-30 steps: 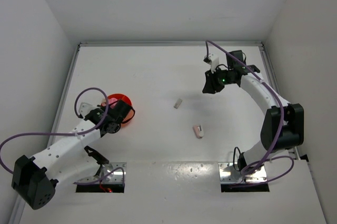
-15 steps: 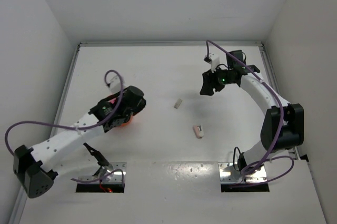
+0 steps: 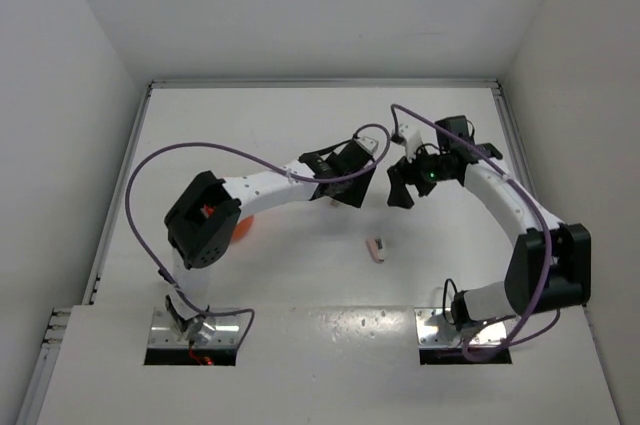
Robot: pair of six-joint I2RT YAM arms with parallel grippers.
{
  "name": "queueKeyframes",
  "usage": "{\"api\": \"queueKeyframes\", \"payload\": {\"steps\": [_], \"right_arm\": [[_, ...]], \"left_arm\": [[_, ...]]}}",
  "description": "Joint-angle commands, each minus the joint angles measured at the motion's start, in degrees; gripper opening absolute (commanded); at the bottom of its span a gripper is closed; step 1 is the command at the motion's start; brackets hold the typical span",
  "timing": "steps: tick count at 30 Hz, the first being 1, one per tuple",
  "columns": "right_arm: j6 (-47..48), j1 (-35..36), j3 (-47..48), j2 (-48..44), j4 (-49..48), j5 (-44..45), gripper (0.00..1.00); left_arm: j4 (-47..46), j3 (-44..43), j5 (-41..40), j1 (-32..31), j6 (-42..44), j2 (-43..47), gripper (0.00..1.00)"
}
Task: Sort the stationery into containers
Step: Pick up the stationery from the center of the board.
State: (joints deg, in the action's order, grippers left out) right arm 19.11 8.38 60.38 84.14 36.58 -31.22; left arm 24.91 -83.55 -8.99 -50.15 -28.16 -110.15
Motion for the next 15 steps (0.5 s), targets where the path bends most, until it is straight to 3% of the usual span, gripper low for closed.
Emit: {"api": "queueKeyframes", "payload": {"steps": [1, 6, 9, 11, 15], "right_arm": [[3.7, 0.8, -6.6, -7.1, -2.1, 1.1, 0.93], [1.6, 5.7, -6.6, -7.6, 4.6, 1.9, 0.95], [-2.7, 10.5, -8.0, -7.0, 3.6, 7.5, 0.88], [-5.3, 12.9, -8.5, -5.2, 1.4, 11.0, 0.76], [-12.1, 17.2, -7.0, 1.5, -1.1, 14.2, 0.49]], "left_arm": [[0.0, -2.2, 0.7, 1.0, 5.6, 2.9, 0.54], [-2.5, 5.9, -8.8, -2.1, 3.6, 19.6, 0.54], [-3.5, 12.6, -16.3, -2.6, -1.2, 32.7, 0.55], [-3.5, 16.2, -20.7, -1.4, -3.5, 38.4, 0.59], [-2.9, 23.4, -20.2, 1.3, -4.9, 45.5, 0.61]]}}
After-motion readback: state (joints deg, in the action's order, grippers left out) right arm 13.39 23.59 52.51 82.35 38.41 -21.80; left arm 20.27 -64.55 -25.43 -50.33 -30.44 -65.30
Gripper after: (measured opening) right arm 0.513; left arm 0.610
